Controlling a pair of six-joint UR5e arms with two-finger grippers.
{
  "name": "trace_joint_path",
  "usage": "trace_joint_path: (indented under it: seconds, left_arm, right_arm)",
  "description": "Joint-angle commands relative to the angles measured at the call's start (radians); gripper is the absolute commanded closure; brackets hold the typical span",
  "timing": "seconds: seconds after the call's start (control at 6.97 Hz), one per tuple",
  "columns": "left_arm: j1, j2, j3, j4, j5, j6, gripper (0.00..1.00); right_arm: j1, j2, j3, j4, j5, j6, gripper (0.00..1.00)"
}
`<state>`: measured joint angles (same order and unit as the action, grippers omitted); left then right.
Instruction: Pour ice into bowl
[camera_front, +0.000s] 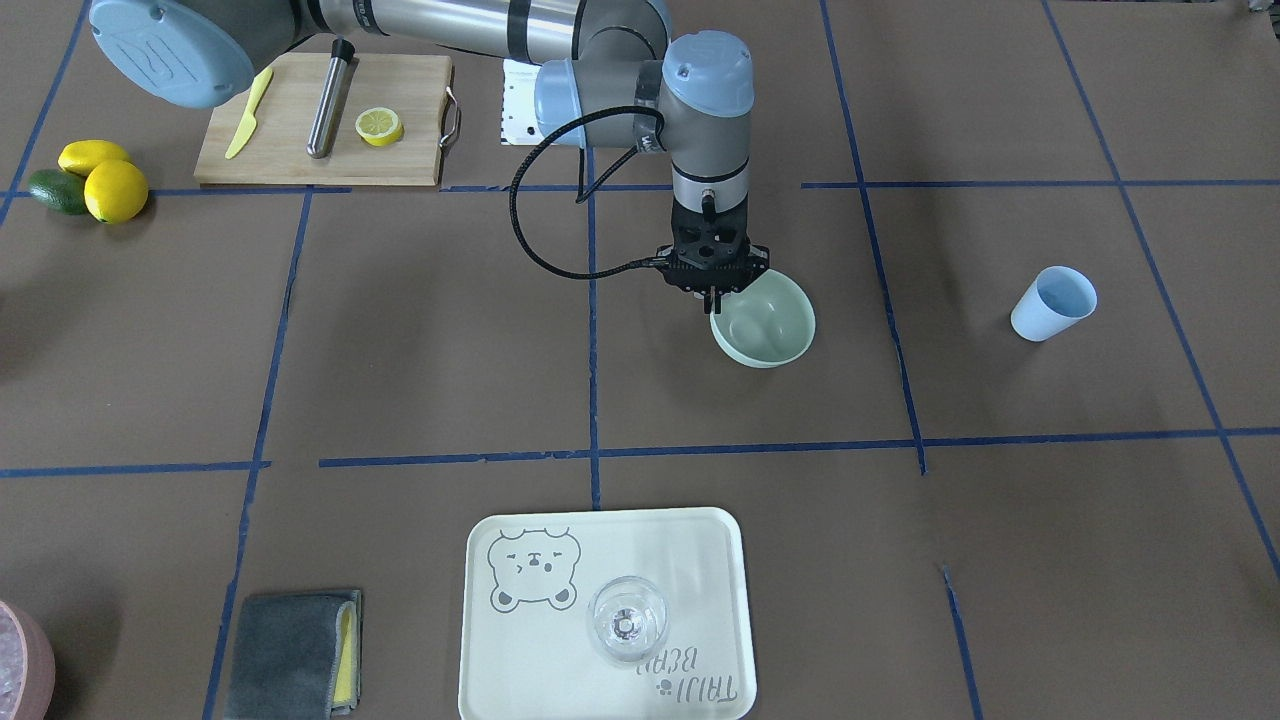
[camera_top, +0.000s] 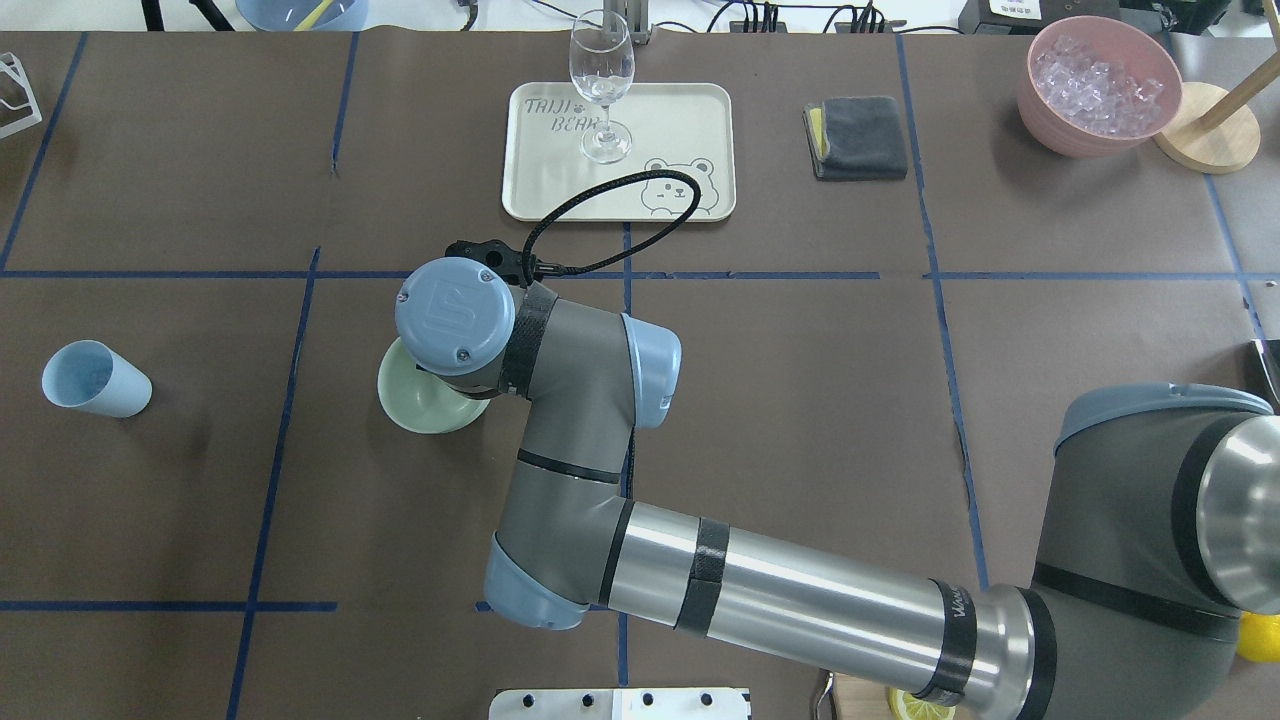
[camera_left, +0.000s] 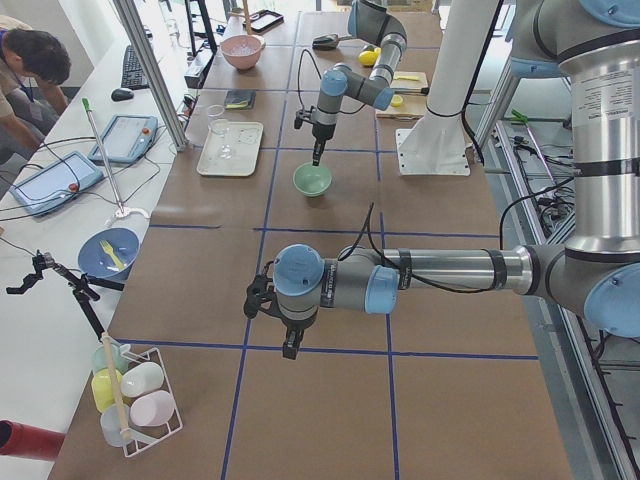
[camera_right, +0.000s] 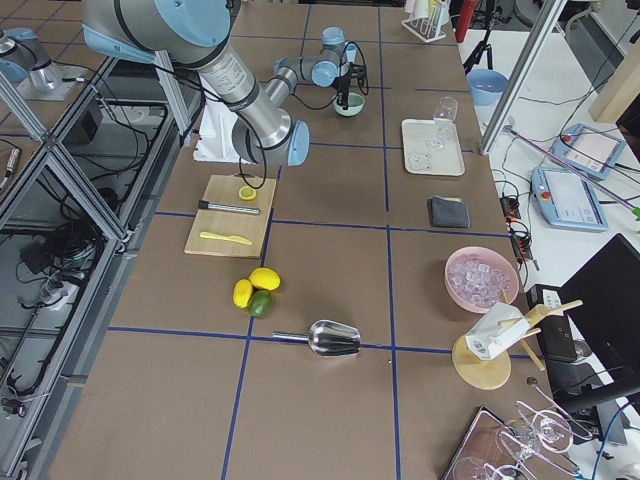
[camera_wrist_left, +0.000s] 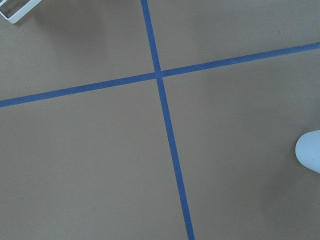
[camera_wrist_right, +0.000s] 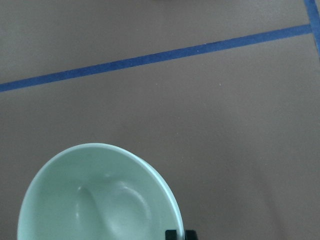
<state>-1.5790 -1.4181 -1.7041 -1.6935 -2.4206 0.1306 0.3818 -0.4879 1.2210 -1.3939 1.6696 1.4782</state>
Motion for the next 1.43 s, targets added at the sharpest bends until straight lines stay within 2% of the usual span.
trace_joint_path:
  seconds: [0.0, 0.14, 0.29, 0.57, 0.72, 1.0, 1.29]
  left_arm:
    - [0.000, -0.001, -0.002, 0.000, 0.000, 0.000, 0.00]
    - [0.000, -0.011, 0.000, -0.006, 0.002, 0.000, 0.00]
    - [0.000, -0.013, 0.001, -0.014, 0.003, 0.000, 0.00]
    - [0.002, -0.022, 0.000, -0.014, 0.005, -0.002, 0.00]
    - [0.001, -0.031, 0.000, -0.041, 0.005, -0.003, 0.00]
    - [0.001, -0.033, 0.001, -0.070, 0.005, -0.005, 0.00]
    - [0.001, -0.042, 0.001, -0.102, 0.003, -0.011, 0.00]
  right_arm:
    - [0.032, -0.014, 0.020, -0.001, 0.012, -0.018, 0.00]
    - [0.101, -0.068, 0.091, -0.007, 0.069, -0.060, 0.00]
    - [0.189, -0.177, 0.194, -0.010, 0.169, -0.182, 0.00]
    - [0.396, -0.480, 0.401, -0.011, 0.332, -0.461, 0.00]
    - [0.460, -0.612, 0.478, -0.010, 0.355, -0.677, 0.00]
    - [0.692, -0.836, 0.502, -0.010, 0.529, -1.026, 0.00]
    - [0.945, -1.060, 0.505, -0.007, 0.616, -1.458, 0.00]
